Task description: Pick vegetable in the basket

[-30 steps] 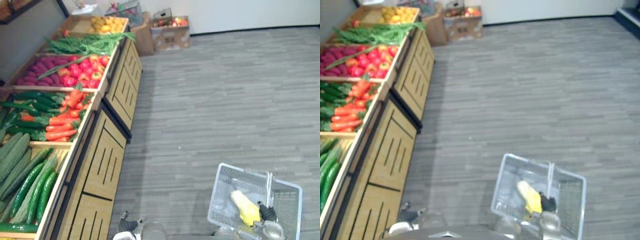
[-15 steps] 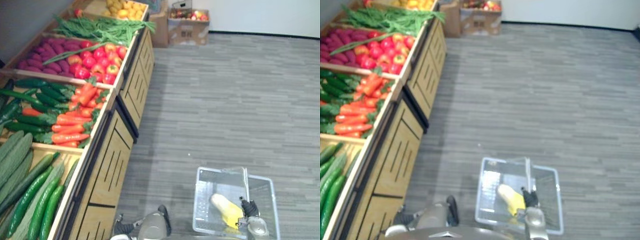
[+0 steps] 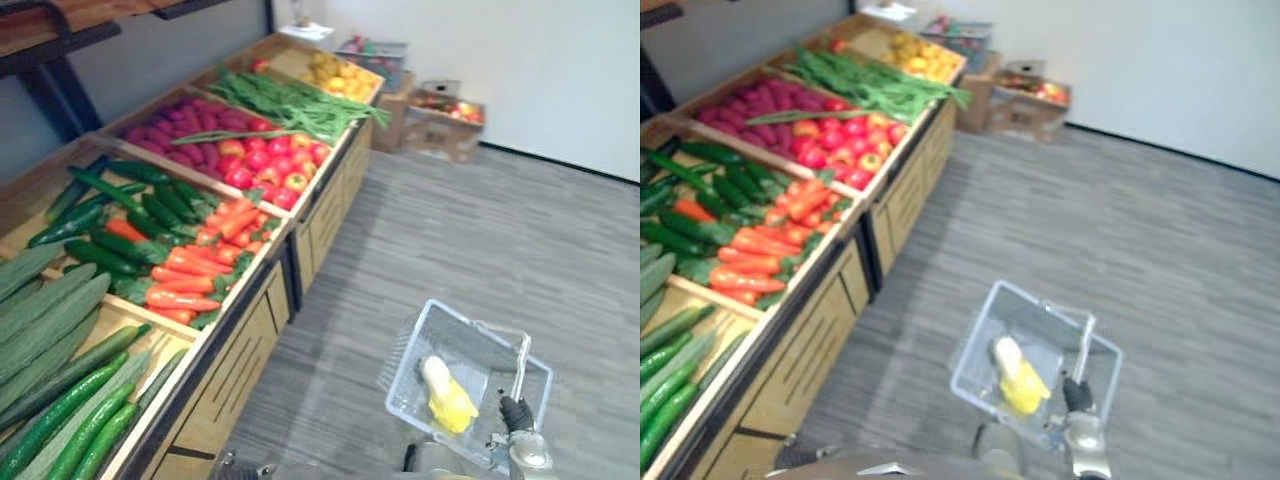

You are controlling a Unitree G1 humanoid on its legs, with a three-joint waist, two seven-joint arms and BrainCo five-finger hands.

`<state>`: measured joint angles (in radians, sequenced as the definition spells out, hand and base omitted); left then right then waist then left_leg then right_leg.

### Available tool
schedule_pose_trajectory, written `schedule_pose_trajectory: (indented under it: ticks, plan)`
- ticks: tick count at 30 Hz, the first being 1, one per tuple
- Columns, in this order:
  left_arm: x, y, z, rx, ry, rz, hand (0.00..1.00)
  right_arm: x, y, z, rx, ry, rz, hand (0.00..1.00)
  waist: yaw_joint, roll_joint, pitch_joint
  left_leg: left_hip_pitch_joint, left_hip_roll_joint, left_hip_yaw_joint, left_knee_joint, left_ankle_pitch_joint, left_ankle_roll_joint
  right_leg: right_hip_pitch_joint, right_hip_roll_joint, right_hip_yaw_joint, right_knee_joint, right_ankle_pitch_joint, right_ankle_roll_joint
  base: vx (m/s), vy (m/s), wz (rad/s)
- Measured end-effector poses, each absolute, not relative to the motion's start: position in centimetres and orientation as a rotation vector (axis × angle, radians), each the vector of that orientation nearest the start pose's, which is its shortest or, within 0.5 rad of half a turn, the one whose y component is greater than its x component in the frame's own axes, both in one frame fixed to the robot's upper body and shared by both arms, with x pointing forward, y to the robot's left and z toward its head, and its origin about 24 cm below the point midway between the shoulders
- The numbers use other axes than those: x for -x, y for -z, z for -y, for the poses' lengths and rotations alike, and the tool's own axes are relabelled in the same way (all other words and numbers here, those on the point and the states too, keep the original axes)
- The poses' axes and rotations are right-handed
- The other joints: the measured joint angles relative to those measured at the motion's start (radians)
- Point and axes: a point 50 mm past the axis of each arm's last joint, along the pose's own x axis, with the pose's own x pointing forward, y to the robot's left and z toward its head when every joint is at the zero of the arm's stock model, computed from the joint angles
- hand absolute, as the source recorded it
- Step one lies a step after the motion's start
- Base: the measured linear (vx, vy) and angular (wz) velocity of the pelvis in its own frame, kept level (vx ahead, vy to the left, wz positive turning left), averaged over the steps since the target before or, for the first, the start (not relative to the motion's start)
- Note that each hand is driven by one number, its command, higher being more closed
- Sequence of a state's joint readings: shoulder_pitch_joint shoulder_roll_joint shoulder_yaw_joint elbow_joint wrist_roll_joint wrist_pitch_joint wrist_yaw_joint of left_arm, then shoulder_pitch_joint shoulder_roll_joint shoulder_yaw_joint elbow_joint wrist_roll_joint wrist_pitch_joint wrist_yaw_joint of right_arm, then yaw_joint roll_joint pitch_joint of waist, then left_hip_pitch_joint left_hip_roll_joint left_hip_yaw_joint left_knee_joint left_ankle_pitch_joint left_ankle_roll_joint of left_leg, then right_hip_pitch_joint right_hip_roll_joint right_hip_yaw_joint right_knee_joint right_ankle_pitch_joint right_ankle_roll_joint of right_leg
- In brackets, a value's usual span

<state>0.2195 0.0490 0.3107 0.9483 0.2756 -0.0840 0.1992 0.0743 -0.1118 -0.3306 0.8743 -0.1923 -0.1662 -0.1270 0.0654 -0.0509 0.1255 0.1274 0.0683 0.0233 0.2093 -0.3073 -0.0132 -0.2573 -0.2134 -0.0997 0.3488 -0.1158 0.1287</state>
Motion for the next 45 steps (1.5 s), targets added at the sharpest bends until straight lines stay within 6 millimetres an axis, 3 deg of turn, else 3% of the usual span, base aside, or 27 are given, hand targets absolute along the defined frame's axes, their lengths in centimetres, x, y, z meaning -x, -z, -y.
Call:
schedule_pose_trajectory:
  ticks: [2,3,4,5,6,7,9,11,13,15,16,18,19,21,22,23,24,25,26,27,31,34,36,38,40,43,45]
  plan:
    - [-6.8,15.3,-22.4,-0.245,-0.405,-1.049,0.00,-13.3,12.3,25.2,0.204,0.412,-0.783,1.00,0.003,0.011,0.000,0.001,0.038,-0.073,0.020,-0.045,-0.040,0.001,0.021,0.048,-0.148,0.024,0.010,0.46,-0.390,1.06]
    - [-7.6,15.1,-22.4,-0.231,-0.414,-1.028,0.00,-13.0,12.4,25.4,0.201,0.424,-0.791,1.00,0.005,0.014,0.000,0.002,0.061,-0.134,0.019,-0.073,-0.068,0.006,0.028,0.072,-0.173,0.114,0.041,0.54,-0.526,1.38]
    - [-8.1,15.1,-22.1,-0.200,-0.428,-1.019,0.00,-12.9,12.3,25.8,0.199,0.443,-0.789,1.00,0.005,0.035,-0.002,0.003,0.088,-0.187,0.012,-0.080,-0.075,0.007,0.053,0.059,-0.124,0.141,0.046,0.62,-0.596,1.35]
    - [-8.8,15.1,-21.2,-0.164,-0.429,-1.002,0.00,-12.8,12.1,26.4,0.194,0.476,-0.787,1.00,0.014,0.056,-0.002,-0.001,0.101,-0.236,0.004,-0.052,-0.077,-0.020,0.055,0.023,-0.037,0.067,0.024,0.58,-0.571,1.26]
    - [-9.0,15.1,-20.9,-0.148,-0.442,-0.988,0.00,-12.6,12.0,27.0,0.191,0.507,-0.783,1.00,0.026,0.054,0.002,-0.003,0.096,-0.285,0.003,0.017,-0.087,-0.057,0.021,-0.008,0.125,-0.023,0.002,0.55,-0.511,1.08]
    - [-8.6,15.2,-20.6,-0.141,-0.445,-0.994,0.00,-12.6,11.8,27.6,0.208,0.516,-0.780,1.00,0.023,0.065,-0.003,-0.003,0.102,-0.301,0.004,0.044,-0.084,-0.053,0.011,-0.030,0.175,-0.063,-0.009,0.46,-0.415,0.95]
    - [-8.4,15.2,-20.3,-0.136,-0.446,-1.000,0.00,-12.5,11.8,27.9,0.217,0.522,-0.788,1.00,0.020,0.084,-0.012,-0.036,0.127,-0.340,0.023,0.111,-0.074,-0.032,0.011,-0.084,0.213,-0.100,-0.042,0.44,-0.347,1.09]
    - [-8.6,15.1,-20.6,-0.141,-0.452,-0.992,0.00,-12.3,11.9,27.9,0.217,0.524,-0.798,1.00,0.010,0.081,-0.010,-0.114,0.136,-0.336,0.101,0.196,-0.075,0.012,0.007,-0.156,0.197,-0.114,-0.066,0.38,-0.308,1.41]
    - [-8.3,15.1,-21.3,-0.126,-0.483,-0.994,0.00,-11.1,12.4,28.1,0.209,0.544,-0.848,1.00,0.006,0.049,0.003,-0.182,0.132,-0.217,0.212,0.320,-0.104,0.142,-0.029,-0.233,0.155,-0.128,-0.090,0.32,-0.234,1.54]
    - [-7.6,15.1,-21.9,-0.148,-0.489,-1.004,0.00,-9.8,12.9,28.1,0.193,0.564,-0.897,1.00,0.005,0.017,-0.002,-0.205,0.120,-0.028,0.215,0.264,-0.136,0.235,-0.061,-0.257,0.131,-0.130,-0.095,0.25,-0.171,1.34]
    - [-7.3,15.1,-22.0,-0.151,-0.493,-1.007,0.00,-9.3,13.1,28.2,0.193,0.569,-0.913,1.00,0.002,0.012,-0.005,-0.218,0.119,0.039,0.209,0.258,-0.131,0.257,-0.064,-0.275,0.121,-0.130,-0.095,0.18,-0.120,1.47]
    - [-6.6,15.3,-22.1,-0.152,-0.506,-1.031,0.00,-8.7,13.3,28.4,0.190,0.575,-0.940,1.00,-0.001,0.016,-0.004,-0.280,0.123,0.280,0.153,0.261,-0.112,0.333,-0.039,-0.371,0.060,-0.130,-0.095,0.19,-0.011,1.13]
    - [-6.3,15.4,-22.1,-0.151,-0.509,-1.045,0.00,-8.7,13.3,28.5,0.185,0.583,-0.938,1.00,-0.001,0.016,-0.004,-0.299,0.118,0.326,0.126,0.270,-0.098,0.340,-0.030,-0.396,0.045,-0.130,-0.094,0.27,0.050,0.95]
    - [-5.9,15.7,-22.4,-0.163,-0.496,-1.089,0.00,-7.5,13.8,28.3,0.137,0.628,-0.982,1.00,-0.017,0.014,-0.012,-0.301,0.058,0.462,-0.006,0.322,0.005,0.375,-0.023,-0.471,0.021,-0.126,-0.084,0.26,0.105,1.37]
    - [-6.0,15.7,-22.5,-0.170,-0.491,-1.087,0.00,-7.4,13.9,28.3,0.129,0.635,-0.993,1.00,-0.025,0.008,-0.010,-0.296,0.045,0.464,-0.036,0.335,0.024,0.369,-0.026,-0.474,0.043,-0.117,-0.070,0.25,0.107,1.17]
    - [-6.0,15.7,-22.2,-0.169,-0.480,-1.092,0.00,-8.0,13.7,28.7,0.123,0.650,-0.974,1.00,-0.024,0.029,-0.002,-0.291,0.059,0.462,-0.067,0.342,0.034,0.305,-0.035,-0.450,0.129,-0.135,-0.042,0.19,0.065,0.40]
    - [-5.7,16.0,-21.8,-0.160,-0.478,-1.113,0.00,-9.1,13.3,28.9,0.124,0.647,-0.939,1.00,-0.022,0.042,0.014,-0.276,0.079,0.472,-0.065,0.342,0.034,0.319,0.005,-0.440,-0.065,-0.167,-0.026,0.14,0.035,0.14]
    - [-5.6,15.9,-22.1,-0.165,-0.485,-1.117,0.00,-9.5,13.2,28.8,0.120,0.642,-0.925,1.00,-0.021,0.031,0.019,-0.271,0.079,0.484,-0.048,0.342,0.034,0.343,0.016,-0.441,-0.202,-0.110,-0.024,0.11,-0.065,-0.04]
    - [-5.6,15.9,-22.7,-0.180,-0.490,-1.118,0.00,-9.8,13.3,28.2,0.105,0.636,-0.916,1.00,-0.017,0.000,0.029,-0.271,0.068,0.496,-0.001,0.338,0.029,0.350,-0.002,-0.437,-0.312,0.045,-0.027,0.17,-0.104,0.18]
    - [-5.3,16.0,-22.6,-0.176,-0.490,-1.131,0.00,-9.1,13.4,28.2,0.110,0.641,-0.926,1.00,-0.031,0.005,0.023,-0.256,0.073,0.492,0.005,0.318,0.023,0.383,0.005,-0.438,-0.309,0.044,-0.008,0.15,-0.094,0.20]
    - [-4.8,16.3,-21.4,-0.161,-0.469,-1.154,0.00,-9.1,13.5,28.2,0.103,0.643,-0.928,1.00,-0.025,0.062,0.001,-0.187,0.063,0.513,-0.152,0.319,0.008,0.358,0.016,-0.434,-0.268,0.026,-0.005,0.07,-0.016,-0.02]
    - [-4.6,16.4,-21.3,-0.162,-0.459,-1.161,0.00,-9.9,13.1,28.4,0.096,0.655,-0.903,1.00,-0.023,0.067,0.005,-0.137,0.061,0.532,-0.214,0.283,-0.022,0.231,-0.048,-0.379,0.052,-0.019,0.005,0.01,0.062,-0.16]
    - [-4.1,16.2,-22.2,-0.189,-0.458,-1.169,0.00,-10.1,13.2,28.1,0.088,0.655,-0.892,1.00,-0.025,0.034,0.008,-0.087,0.055,0.537,-0.223,0.269,-0.025,0.139,-0.100,-0.288,0.286,0.018,0.025,0.00,0.073,-0.13]
    - [-4.4,16.0,-22.9,-0.208,-0.464,-1.156,0.00,-9.9,13.5,27.4,0.062,0.661,-0.901,1.00,-0.034,0.017,0.005,-0.070,0.065,0.518,-0.221,0.259,-0.028,0.097,-0.102,-0.220,0.369,0.012,0.013,0.06,0.007,0.25]
    - [-5.2,15.7,-23.7,-0.220,-0.477,-1.132,0.00,-9.6,13.7,27.1,0.043,0.673,-0.901,1.00,-0.037,-0.014,0.011,-0.071,0.075,0.494,-0.220,0.260,-0.031,0.076,-0.100,-0.221,0.319,-0.005,-0.015,0.14,-0.089,0.38]
    - [-5.2,15.8,-23.5,-0.178,-0.518,-1.132,0.00,-9.7,13.7,27.0,0.026,0.676,-0.905,1.00,-0.034,-0.005,0.015,-0.071,0.126,0.480,-0.189,0.261,-0.071,0.068,-0.064,-0.172,0.086,-0.003,-0.013,0.19,-0.208,0.11]
    - [-5.4,15.6,-24.5,-0.172,-0.565,-1.119,0.00,-9.2,14.1,26.5,-0.025,0.705,-0.917,1.00,-0.039,-0.034,0.006,-0.068,0.120,0.451,-0.192,0.274,-0.117,0.079,-0.052,-0.066,-0.111,0.111,0.024,0.21,-0.303,0.32]
